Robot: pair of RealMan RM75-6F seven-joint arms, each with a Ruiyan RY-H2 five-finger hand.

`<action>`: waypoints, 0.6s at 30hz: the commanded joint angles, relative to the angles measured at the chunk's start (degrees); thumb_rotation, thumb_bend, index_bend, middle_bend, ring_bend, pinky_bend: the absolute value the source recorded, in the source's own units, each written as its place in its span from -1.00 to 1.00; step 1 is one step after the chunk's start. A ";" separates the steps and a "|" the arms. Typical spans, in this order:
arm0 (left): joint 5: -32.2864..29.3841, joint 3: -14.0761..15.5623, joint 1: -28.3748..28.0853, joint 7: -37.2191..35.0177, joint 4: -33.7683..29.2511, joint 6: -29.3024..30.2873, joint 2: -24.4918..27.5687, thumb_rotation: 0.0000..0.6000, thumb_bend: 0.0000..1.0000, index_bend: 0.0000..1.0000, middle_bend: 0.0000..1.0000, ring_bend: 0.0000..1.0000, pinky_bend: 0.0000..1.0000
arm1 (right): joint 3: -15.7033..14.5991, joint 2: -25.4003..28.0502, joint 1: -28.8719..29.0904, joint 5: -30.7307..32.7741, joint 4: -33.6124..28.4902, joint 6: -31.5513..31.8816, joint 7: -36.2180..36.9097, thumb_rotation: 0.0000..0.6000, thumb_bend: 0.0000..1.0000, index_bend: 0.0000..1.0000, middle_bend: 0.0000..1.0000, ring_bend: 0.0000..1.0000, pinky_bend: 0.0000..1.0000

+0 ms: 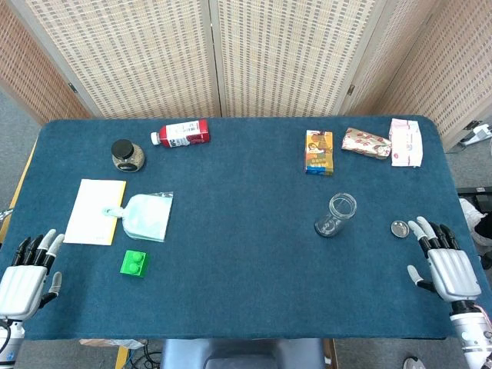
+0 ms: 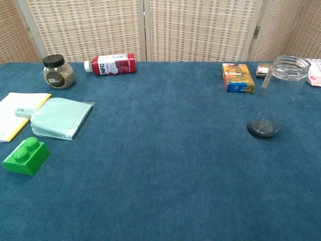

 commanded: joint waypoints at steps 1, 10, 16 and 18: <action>0.28 0.18 0.01 0.13 -0.13 0.02 0.00 1.00 0.01 -1.00 -1.00 -1.00 -1.00 | 0.09 -0.05 0.12 0.40 0.21 -0.28 -0.09 1.00 -0.26 -1.00 -1.00 -1.00 -1.00; 0.93 0.11 0.24 -1.09 -0.06 0.97 0.52 1.00 0.01 -1.00 -1.00 -1.00 -1.00 | 0.42 0.11 0.90 2.42 0.23 -2.35 -0.47 1.00 -0.26 -1.00 -1.00 -1.00 -1.00; 1.05 0.18 0.38 -1.56 -0.25 1.14 0.70 1.00 0.01 -1.00 -1.00 -1.00 -1.00 | 1.68 2.89 3.21 6.29 -0.75 -7.15 -0.53 1.00 -0.26 -1.00 -1.00 -1.00 -1.00; 0.97 0.10 0.36 -1.55 -0.27 1.14 0.67 1.00 0.01 -1.00 -1.00 -1.00 -1.00 | 2.19 4.32 4.23 7.33 -0.91 -9.04 0.01 1.00 -0.26 -1.00 -1.00 -1.00 -1.00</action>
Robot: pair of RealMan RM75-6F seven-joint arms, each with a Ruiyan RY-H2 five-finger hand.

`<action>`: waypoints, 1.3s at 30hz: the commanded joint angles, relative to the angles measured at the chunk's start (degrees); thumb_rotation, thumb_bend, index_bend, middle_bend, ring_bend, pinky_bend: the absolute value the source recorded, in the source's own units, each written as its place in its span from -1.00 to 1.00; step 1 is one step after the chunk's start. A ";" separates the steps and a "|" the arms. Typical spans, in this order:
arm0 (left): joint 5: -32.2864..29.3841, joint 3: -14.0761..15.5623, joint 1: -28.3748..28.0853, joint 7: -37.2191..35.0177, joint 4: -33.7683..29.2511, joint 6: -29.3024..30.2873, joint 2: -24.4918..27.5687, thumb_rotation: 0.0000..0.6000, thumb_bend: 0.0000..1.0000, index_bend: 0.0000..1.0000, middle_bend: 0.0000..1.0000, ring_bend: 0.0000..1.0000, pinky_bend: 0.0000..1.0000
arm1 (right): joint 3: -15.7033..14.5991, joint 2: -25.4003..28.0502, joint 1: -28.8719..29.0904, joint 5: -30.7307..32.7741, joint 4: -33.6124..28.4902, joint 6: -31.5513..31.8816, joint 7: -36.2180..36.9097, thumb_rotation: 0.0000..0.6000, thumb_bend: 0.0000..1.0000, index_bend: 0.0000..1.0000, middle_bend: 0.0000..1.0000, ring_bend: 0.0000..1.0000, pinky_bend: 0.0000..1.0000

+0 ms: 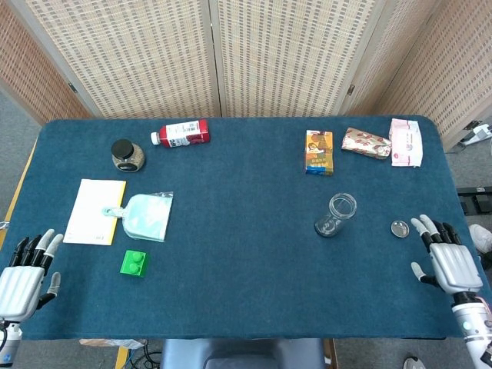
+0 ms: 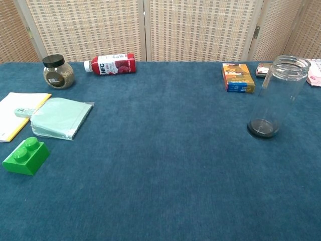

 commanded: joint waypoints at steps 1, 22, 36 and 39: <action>-0.13 -0.10 -0.06 0.12 0.02 -0.07 -0.04 1.00 0.01 -1.00 -1.00 -1.00 -1.00 | 0.96 2.36 1.82 2.03 -0.46 -3.24 1.20 1.00 -0.26 -1.00 -1.00 -1.00 -1.00; 0.11 -0.17 0.14 0.32 -0.41 0.50 -0.02 1.00 0.01 -1.00 -1.00 -1.00 -1.00 | 1.37 2.35 8.42 8.69 11.21 -19.81 9.87 1.00 -0.30 -0.66 -1.00 -1.00 -1.00; 0.37 -0.11 0.25 0.50 -0.52 0.70 0.00 1.00 0.01 -1.00 -1.00 -1.00 -1.00 | 1.74 -1.34 11.08 9.50 18.13 -24.00 11.71 1.00 -0.33 -0.28 -1.00 -1.00 -1.00; 0.24 -0.16 0.21 0.47 -0.47 0.55 -0.02 1.00 0.01 -1.00 -1.00 -1.00 -1.00 | 1.98 -2.28 11.82 10.18 19.94 -25.19 11.97 1.00 -0.33 -0.28 -1.00 -1.00 -1.00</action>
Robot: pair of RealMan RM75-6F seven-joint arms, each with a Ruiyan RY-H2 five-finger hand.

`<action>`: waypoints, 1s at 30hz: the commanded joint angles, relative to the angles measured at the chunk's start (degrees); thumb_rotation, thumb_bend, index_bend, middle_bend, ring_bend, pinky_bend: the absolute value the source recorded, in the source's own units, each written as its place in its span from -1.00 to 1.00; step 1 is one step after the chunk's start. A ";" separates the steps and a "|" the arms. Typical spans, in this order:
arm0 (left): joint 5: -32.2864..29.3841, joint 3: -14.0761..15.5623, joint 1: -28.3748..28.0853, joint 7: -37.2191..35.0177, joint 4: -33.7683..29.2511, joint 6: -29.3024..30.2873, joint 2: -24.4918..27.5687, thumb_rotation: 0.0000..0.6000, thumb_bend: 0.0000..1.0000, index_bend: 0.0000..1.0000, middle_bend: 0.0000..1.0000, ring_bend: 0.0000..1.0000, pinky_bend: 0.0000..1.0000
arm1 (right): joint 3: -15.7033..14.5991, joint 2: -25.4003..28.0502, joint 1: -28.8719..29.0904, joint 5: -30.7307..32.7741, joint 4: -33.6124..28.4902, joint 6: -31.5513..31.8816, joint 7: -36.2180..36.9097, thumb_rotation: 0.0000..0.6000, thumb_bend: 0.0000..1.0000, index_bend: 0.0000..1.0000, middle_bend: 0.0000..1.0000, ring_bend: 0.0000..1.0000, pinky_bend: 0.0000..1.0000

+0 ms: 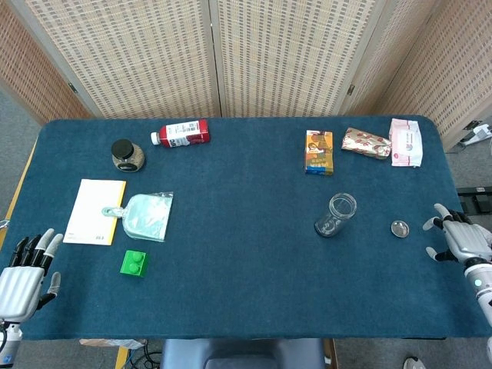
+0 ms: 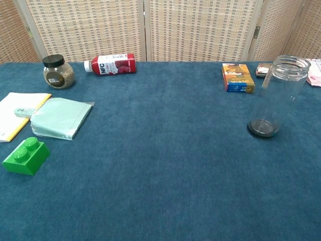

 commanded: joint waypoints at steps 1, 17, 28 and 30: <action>-0.09 -0.03 -0.02 -0.07 0.02 -0.09 0.02 1.00 0.01 -1.00 -1.00 -1.00 -1.00 | 0.28 -1.14 0.85 0.81 1.86 -1.27 0.32 1.00 -0.33 -0.28 -1.00 -1.00 -1.00; 0.89 0.08 -0.11 -2.17 0.14 0.23 0.60 1.00 0.01 -1.00 -1.00 -1.00 -1.00 | 1.36 -7.88 3.57 2.02 11.87 -4.19 1.28 1.00 -0.33 -0.23 -1.00 -1.00 -1.00; 1.57 0.13 0.10 -3.90 0.24 1.01 1.12 1.00 0.01 -1.00 -1.00 -1.00 -1.00 | 1.83 -12.04 5.00 1.88 17.05 -5.78 1.88 1.00 -0.33 -0.13 -1.00 -1.00 -1.00; 1.63 0.10 0.15 -4.16 0.26 1.16 1.23 1.00 0.01 -1.00 -1.00 -1.00 -1.00 | 1.89 -12.78 5.39 1.82 18.12 -6.41 2.00 1.00 -0.33 -0.12 -1.00 -1.00 -1.00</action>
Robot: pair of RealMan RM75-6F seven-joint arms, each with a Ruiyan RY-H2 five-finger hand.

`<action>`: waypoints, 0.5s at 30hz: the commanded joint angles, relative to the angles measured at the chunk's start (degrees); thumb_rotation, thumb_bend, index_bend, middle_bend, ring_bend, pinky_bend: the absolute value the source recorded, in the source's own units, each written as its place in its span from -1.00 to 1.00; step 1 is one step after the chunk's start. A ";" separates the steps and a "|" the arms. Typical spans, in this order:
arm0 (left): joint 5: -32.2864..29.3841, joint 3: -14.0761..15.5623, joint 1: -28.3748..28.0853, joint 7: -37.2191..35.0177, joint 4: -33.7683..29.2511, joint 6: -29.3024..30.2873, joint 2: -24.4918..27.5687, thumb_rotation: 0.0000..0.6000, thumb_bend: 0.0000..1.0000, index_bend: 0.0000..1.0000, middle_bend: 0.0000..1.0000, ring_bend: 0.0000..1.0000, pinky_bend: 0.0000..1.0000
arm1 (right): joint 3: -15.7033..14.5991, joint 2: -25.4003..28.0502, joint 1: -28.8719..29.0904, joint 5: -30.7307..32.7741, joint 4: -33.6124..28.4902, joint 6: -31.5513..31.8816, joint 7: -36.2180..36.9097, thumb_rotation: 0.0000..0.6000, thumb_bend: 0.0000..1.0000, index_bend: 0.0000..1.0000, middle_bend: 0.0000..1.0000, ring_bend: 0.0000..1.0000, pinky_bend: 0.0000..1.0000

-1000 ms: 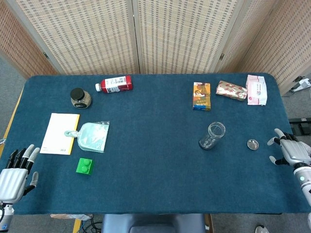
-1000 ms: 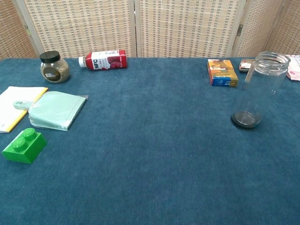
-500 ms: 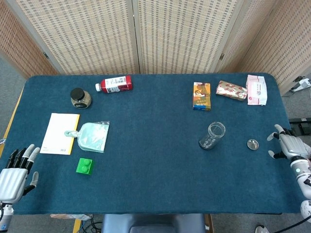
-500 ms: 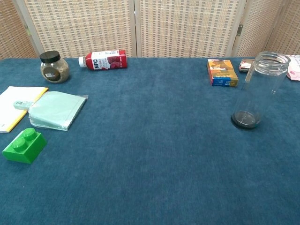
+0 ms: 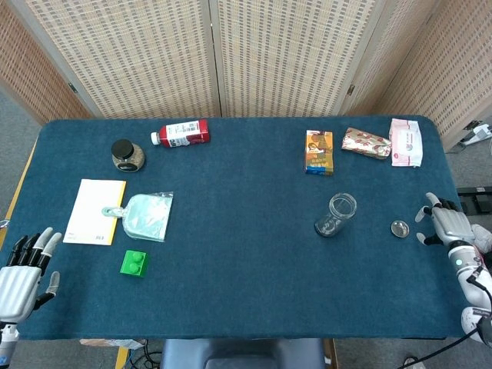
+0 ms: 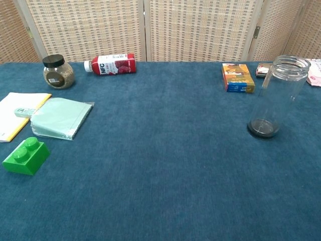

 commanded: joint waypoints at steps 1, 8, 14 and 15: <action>0.05 -0.03 0.04 -0.28 0.00 0.10 0.12 1.00 0.01 -1.00 -1.00 -1.00 -1.00 | 0.13 -1.16 0.66 -0.06 1.51 -0.98 0.26 1.00 -0.33 -0.12 -1.00 -1.00 -1.00; 0.13 -0.10 0.08 -0.87 0.06 0.26 0.35 1.00 0.01 -1.00 -1.00 -1.00 -1.00 | 0.27 -3.06 1.59 -0.27 3.66 -2.30 0.37 1.00 -0.33 -0.08 -1.00 -1.00 -1.00; 0.37 -0.11 0.30 -1.27 -0.13 0.81 0.65 1.00 0.01 -1.00 -1.00 -1.00 -1.00 | 0.25 -4.12 1.93 -0.42 4.42 -2.61 0.06 1.00 -0.32 -0.03 -1.00 -1.00 -1.00; 0.43 -0.11 0.35 -1.31 -0.18 0.92 0.70 1.00 0.01 -1.00 -1.00 -1.00 -1.00 | 0.24 -4.25 1.96 -0.40 4.56 -2.66 -0.02 1.00 -0.32 -0.03 -1.00 -1.00 -1.00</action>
